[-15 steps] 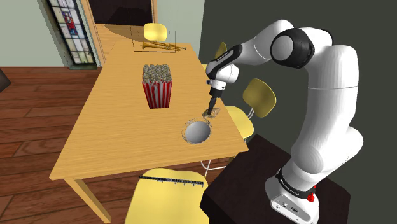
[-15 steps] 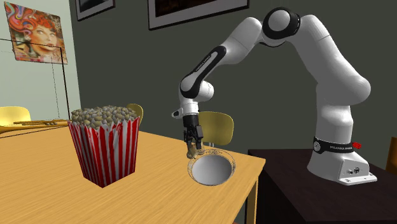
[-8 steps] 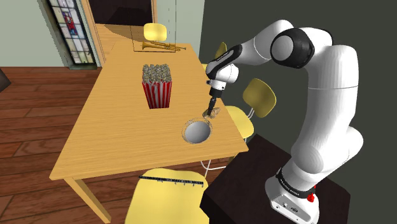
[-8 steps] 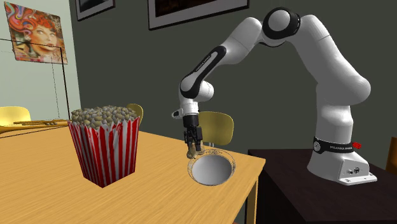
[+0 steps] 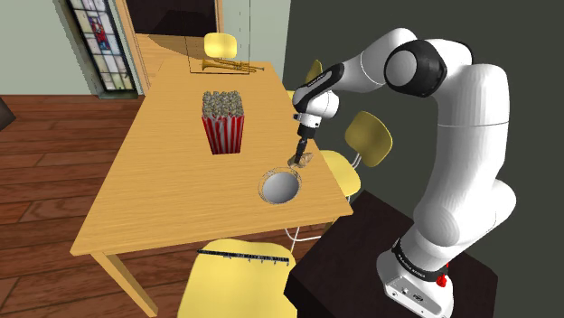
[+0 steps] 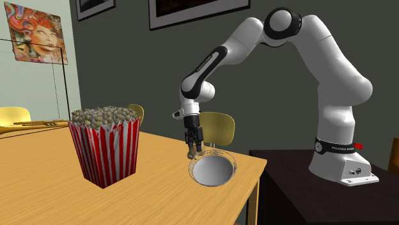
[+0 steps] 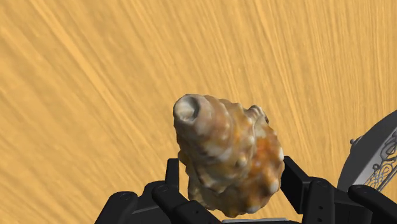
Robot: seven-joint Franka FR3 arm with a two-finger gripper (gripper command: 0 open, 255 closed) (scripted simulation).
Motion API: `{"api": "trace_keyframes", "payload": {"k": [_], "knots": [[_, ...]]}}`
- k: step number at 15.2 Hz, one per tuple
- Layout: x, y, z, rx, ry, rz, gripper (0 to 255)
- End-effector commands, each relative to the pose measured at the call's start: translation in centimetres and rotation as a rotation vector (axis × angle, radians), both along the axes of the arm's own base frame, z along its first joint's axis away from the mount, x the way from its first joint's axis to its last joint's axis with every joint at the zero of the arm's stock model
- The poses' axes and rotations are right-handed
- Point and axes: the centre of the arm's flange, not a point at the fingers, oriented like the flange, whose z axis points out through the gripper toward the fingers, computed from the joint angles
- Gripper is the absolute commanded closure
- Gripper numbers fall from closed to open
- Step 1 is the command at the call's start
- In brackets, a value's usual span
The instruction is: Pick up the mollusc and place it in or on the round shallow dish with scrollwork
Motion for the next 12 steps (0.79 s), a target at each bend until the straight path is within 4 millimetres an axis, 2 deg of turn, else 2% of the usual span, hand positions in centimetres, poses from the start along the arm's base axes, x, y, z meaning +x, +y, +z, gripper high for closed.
{"api": "trace_keyframes", "payload": {"k": [1,12], "knots": [[0.0,0.0,-0.1,0.0,0.001,0.0,255],[0.0,0.0,5.7,0.0,0.001,0.0,255]]}}
